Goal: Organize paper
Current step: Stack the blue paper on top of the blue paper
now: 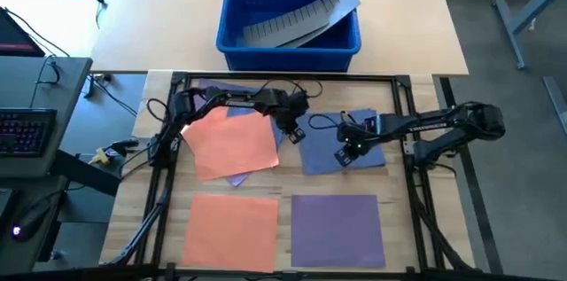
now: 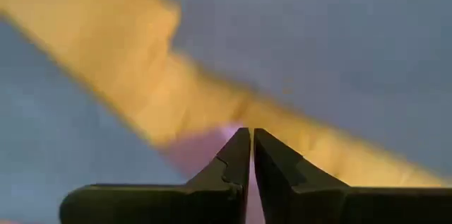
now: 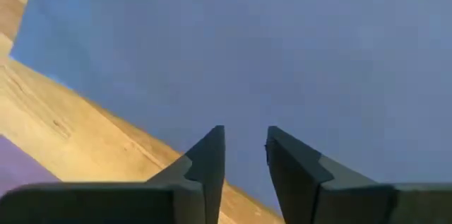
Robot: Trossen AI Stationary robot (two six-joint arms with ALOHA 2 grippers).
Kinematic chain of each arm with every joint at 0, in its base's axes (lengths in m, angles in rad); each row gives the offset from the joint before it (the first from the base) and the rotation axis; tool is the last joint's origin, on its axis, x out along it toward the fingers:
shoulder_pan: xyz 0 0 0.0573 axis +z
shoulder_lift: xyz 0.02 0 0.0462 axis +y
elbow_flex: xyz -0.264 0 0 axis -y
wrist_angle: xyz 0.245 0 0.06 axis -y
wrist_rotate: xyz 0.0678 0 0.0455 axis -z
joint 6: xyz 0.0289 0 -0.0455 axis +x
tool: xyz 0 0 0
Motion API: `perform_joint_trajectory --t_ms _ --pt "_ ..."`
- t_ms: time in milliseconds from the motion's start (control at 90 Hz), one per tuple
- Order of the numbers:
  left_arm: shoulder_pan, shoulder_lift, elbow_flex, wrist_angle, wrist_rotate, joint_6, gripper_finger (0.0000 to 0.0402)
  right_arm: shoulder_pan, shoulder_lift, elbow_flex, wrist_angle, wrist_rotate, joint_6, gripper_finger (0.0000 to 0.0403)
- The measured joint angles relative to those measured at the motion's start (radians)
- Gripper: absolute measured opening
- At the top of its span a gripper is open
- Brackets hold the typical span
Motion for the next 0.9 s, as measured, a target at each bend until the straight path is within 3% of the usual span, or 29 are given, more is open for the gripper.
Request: perform_joint_trajectory --t_ms 156,356,556,900 --pt "0.037 -0.001 0.013 0.151 -0.021 -0.030 0.0000 0.012 0.000 0.000 -0.003 -0.016 0.032 0.0094" --pt "0.063 -0.001 0.080 0.068 -0.053 -0.041 0.0000 0.058 0.000 0.000 -0.026 -0.022 0.080 0.0094" --pt "0.038 -0.001 0.088 -0.131 -0.003 -0.052 0.0000 0.108 0.000 0.000 -0.078 0.011 0.132 0.0094" --pt "0.037 0.077 0.092 -0.028 -0.055 -0.116 0.0000 0.120 0.001 0.000 -0.076 0.019 0.162 0.0094"
